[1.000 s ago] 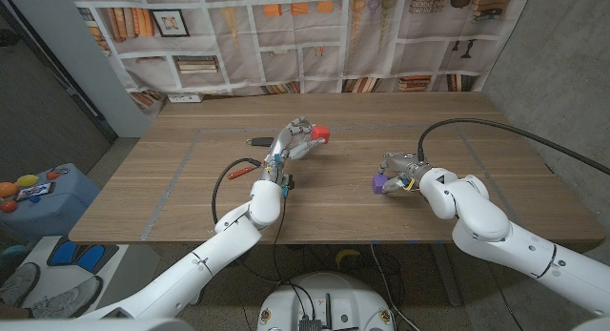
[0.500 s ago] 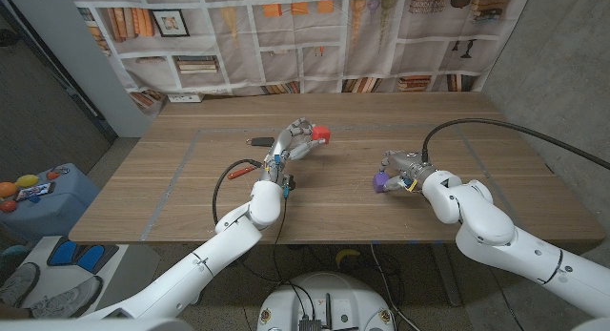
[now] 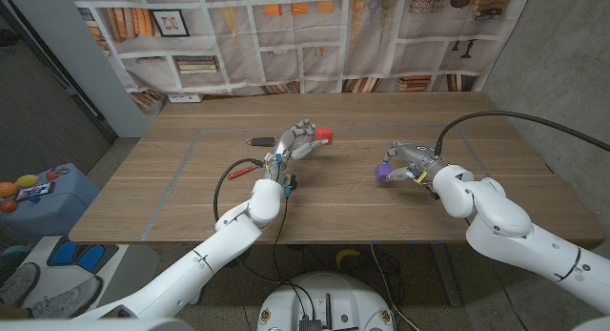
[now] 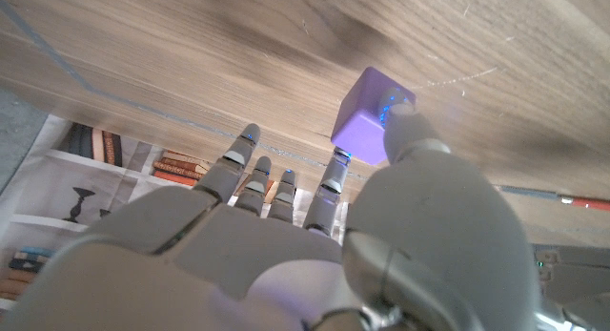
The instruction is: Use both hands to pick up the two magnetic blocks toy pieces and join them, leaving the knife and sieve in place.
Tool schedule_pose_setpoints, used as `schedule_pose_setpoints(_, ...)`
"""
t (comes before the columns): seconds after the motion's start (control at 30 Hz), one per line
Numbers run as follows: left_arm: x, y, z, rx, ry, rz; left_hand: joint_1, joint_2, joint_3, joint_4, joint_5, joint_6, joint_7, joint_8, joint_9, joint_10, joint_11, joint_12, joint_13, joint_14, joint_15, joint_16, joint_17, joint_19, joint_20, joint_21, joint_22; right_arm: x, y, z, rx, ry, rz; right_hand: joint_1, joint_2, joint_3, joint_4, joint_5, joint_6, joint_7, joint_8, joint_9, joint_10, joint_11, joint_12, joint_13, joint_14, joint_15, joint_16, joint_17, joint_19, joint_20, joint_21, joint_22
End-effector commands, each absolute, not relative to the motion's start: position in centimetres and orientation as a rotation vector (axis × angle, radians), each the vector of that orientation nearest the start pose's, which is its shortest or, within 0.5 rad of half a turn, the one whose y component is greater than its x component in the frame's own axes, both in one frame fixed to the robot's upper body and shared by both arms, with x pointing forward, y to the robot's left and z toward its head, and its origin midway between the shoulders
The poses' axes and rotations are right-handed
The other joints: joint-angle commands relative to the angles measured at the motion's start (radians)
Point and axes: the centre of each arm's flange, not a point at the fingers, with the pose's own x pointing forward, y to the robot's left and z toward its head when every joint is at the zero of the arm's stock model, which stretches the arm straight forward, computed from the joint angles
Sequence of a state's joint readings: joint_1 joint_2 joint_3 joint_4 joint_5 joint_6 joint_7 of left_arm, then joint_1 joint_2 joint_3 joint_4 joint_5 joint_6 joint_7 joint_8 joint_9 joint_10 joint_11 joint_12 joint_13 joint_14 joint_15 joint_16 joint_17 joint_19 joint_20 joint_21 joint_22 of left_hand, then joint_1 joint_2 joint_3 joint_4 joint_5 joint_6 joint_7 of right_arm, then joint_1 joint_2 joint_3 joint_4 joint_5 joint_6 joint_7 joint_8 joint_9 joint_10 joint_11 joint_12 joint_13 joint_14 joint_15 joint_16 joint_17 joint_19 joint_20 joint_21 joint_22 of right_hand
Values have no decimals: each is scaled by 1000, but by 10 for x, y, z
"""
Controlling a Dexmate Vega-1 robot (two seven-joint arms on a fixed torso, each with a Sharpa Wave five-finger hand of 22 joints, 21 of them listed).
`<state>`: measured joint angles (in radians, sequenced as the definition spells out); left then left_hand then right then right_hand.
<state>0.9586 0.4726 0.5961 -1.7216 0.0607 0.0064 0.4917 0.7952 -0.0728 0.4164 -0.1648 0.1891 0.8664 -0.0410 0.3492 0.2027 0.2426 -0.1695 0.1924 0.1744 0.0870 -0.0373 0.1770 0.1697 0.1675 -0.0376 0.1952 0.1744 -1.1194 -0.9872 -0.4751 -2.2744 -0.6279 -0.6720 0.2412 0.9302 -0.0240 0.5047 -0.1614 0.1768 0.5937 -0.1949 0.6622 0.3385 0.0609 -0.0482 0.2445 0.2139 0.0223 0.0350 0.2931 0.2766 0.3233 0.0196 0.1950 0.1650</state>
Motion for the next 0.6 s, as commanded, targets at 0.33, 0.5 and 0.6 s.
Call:
schedule_pose_setpoints(0.33,580,122,-35,442,-737,-101,53,67,-7,0,6,48,-67,-12,2,-15,13,-4,7,-28,-27,-4,4,-19,-1,-8,2,499,-276,-15,-1099,-373,66,-2,17,-12,3,5,63,-25,33,28,1,5,-4,0,-27,8,-6,4,-4,14,-6,3)
schedule_pose_setpoints(0.5,578,123,-33,414,-735,-127,53,68,-8,0,7,47,-66,-14,2,-17,13,-4,7,-29,-26,-3,4,-23,-1,-8,2,502,-284,-14,-980,-396,99,-4,19,-15,4,5,60,-25,32,28,2,7,-5,0,-28,6,-6,5,-4,15,-6,3)
schedule_pose_setpoints(0.6,577,124,-32,407,-734,-136,53,68,-9,0,7,46,-66,-15,2,-17,14,-3,7,-29,-24,-2,4,-24,-1,-8,2,503,-285,-14,-952,-401,108,-5,21,-16,4,6,59,-25,32,28,4,8,-6,0,-27,7,-6,6,-5,13,-7,3)
